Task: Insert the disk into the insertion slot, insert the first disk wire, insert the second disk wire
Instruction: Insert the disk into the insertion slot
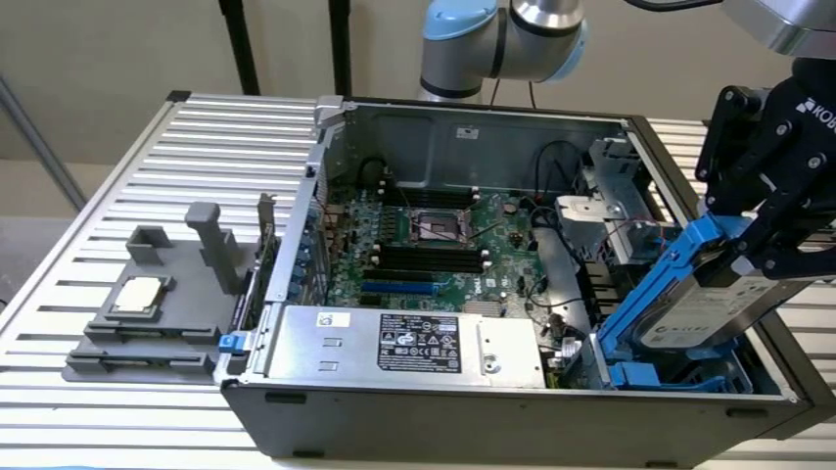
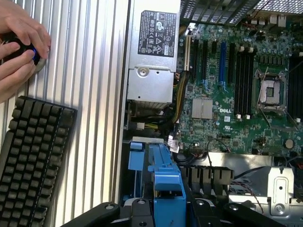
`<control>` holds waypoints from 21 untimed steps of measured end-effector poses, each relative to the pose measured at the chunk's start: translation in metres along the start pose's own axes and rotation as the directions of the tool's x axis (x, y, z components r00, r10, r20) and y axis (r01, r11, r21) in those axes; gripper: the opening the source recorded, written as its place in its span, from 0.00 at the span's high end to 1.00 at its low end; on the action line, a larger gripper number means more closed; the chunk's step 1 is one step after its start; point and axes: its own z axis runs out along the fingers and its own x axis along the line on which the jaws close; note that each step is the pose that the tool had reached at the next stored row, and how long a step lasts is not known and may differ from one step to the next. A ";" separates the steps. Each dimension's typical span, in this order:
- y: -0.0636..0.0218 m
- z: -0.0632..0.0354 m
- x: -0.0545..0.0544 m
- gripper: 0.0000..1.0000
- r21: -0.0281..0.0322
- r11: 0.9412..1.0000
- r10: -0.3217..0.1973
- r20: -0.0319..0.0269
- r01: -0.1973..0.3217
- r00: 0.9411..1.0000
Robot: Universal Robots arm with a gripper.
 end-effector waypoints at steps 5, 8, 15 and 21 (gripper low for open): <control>-0.0024 0.0006 0.000 0.67 0.000 1.000 -0.004 0.004 0.004 1.000; -0.0025 0.0009 0.000 0.67 0.000 1.000 -0.012 0.004 0.012 1.000; -0.0023 0.0021 0.000 0.67 0.027 0.999 -0.046 0.000 0.046 0.999; 0.0017 0.0042 0.002 0.67 0.053 0.997 -0.063 -0.003 0.063 0.998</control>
